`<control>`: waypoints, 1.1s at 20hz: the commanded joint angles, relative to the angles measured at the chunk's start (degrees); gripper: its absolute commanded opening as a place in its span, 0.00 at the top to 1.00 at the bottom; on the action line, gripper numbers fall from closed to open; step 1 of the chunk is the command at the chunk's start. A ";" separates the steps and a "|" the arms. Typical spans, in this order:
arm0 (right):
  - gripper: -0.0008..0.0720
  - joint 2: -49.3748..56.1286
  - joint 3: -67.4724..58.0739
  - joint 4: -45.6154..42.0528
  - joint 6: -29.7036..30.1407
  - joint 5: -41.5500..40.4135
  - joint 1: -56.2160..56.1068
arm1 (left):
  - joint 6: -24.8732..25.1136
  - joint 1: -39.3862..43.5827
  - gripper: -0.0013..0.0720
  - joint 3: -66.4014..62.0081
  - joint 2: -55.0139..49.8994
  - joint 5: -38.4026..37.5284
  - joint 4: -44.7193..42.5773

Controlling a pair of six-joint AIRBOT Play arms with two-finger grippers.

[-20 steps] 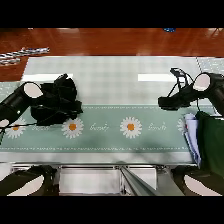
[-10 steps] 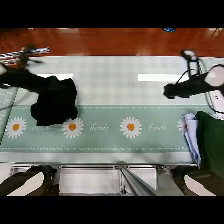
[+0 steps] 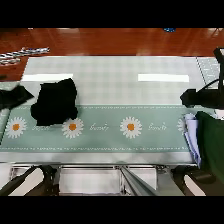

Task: Fold the shirts.

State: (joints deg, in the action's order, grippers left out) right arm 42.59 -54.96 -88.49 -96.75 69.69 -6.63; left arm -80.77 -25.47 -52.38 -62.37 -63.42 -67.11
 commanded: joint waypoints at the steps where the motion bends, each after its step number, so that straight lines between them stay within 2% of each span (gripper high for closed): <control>1: 0.43 -1.99 3.37 2.75 -1.27 0.66 0.02 | 0.55 -1.09 0.29 5.79 -4.33 3.89 0.28; 3: 0.43 -1.97 3.80 3.02 -2.19 0.39 0.02 | 0.57 0.07 0.29 5.79 -7.13 4.15 2.84; 11: 0.43 -1.99 3.91 3.85 -4.98 -0.42 0.02 | 0.55 7.82 0.30 5.53 -16.17 9.94 2.12; 12: 0.43 -1.99 3.91 4.17 -5.05 -0.48 0.02 | 0.55 8.02 0.36 5.20 -16.87 9.03 2.14; 13: 0.43 -1.99 3.91 4.37 -5.22 -0.48 0.02 | 0.68 8.00 0.75 4.74 -17.16 7.30 2.12; 14: 0.43 -1.99 3.89 4.37 -5.22 -0.70 0.02 | 2.05 8.00 0.95 3.96 -17.05 6.23 2.16; 18: 0.43 -1.99 3.76 5.20 -5.20 -1.42 0.02 | 2.29 8.00 0.96 -5.60 -14.10 -0.02 2.91; 22: 0.43 -1.99 1.66 7.19 -4.74 -1.53 0.02 | 2.27 8.00 0.96 -20.46 -5.81 -0.66 6.40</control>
State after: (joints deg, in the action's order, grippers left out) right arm 40.64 -52.16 -82.65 -101.86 68.31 -6.63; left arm -78.65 -17.52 -63.94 -72.62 -62.28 -62.89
